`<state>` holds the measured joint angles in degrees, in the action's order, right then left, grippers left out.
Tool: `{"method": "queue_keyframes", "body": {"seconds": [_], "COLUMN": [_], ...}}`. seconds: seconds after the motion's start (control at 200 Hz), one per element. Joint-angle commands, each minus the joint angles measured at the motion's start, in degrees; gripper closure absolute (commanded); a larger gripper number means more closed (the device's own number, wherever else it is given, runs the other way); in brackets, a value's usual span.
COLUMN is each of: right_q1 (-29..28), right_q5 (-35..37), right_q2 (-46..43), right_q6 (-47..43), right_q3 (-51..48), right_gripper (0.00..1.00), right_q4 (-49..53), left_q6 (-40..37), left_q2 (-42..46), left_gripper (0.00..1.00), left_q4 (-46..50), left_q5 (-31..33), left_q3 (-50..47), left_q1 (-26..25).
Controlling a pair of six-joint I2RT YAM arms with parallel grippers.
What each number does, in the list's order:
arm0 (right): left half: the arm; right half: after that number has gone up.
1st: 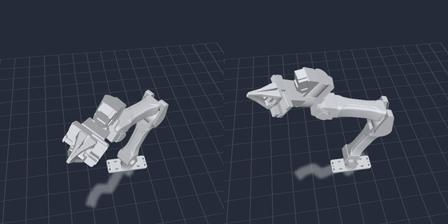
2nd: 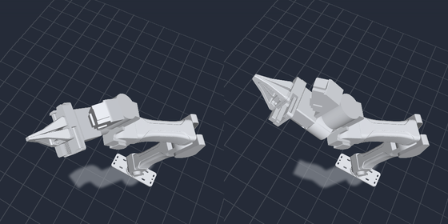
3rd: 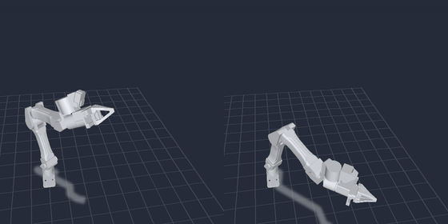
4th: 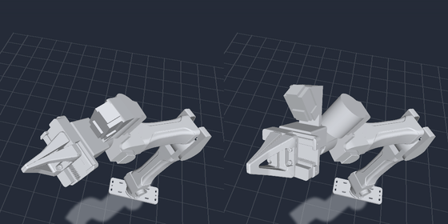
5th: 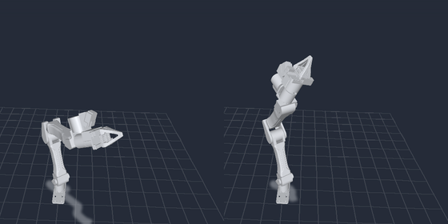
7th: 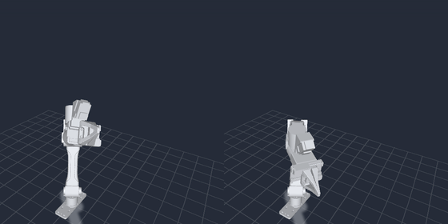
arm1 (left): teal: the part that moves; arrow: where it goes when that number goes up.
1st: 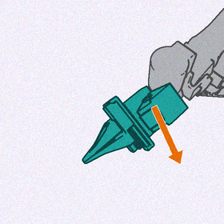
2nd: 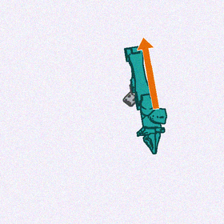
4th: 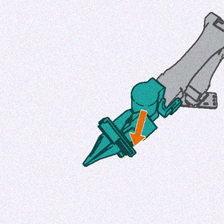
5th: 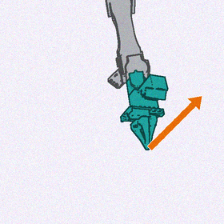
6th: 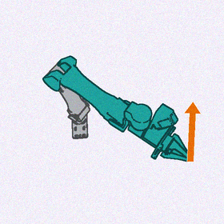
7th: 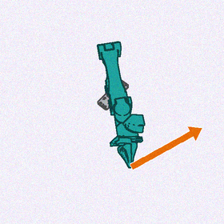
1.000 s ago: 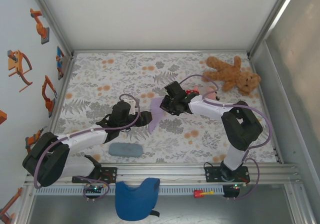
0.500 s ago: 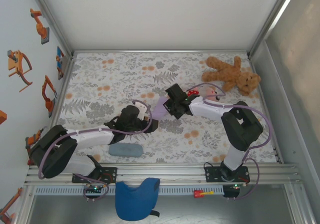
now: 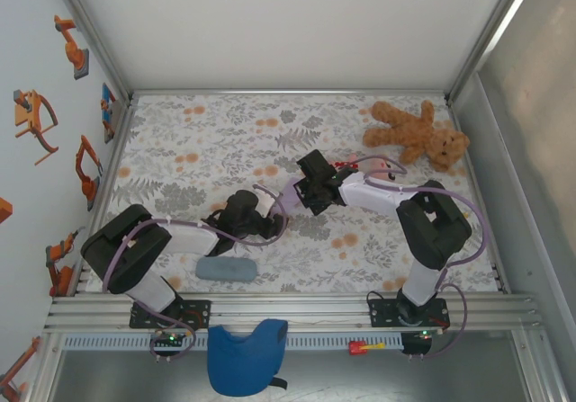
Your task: Fold a paper plane with a square sheet of paper (pick it up from the middle)
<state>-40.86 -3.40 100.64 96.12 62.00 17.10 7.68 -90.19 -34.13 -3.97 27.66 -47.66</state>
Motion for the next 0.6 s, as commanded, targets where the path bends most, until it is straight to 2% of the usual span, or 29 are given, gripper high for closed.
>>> {"method": "queue_keyframes", "body": {"seconds": [0.0, 0.215, 0.29, 0.591], "right_q1": [-0.11, 0.08, 0.01, 0.42], "right_q5": [0.00, -0.81, -1.12, -2.23], "right_q2": [0.75, 0.73, 0.98, 1.54], "right_q6": [2.14, 2.28, 2.29, 2.08], "right_q3": [1.60, 1.51, 1.67, 1.52], "right_gripper": [1.00, 1.00, 1.00, 1.00], "right_q4": [1.87, 1.97, 1.99, 2.03], "left_q6": [-3.58, -4.41, -4.26, -1.38], "left_q2": [-1.82, -4.67, -5.36, -8.66], "left_gripper": [0.42, 0.48, 0.53, 0.65], "left_q4": [-5.14, -7.47, -7.95, -11.84], "left_q5": [1.04, 1.79, 1.86, 0.48], "left_q3": [0.59, 0.03, -0.11, -1.32], "left_q1": [-0.22, -0.15, -0.11, 0.85]}}
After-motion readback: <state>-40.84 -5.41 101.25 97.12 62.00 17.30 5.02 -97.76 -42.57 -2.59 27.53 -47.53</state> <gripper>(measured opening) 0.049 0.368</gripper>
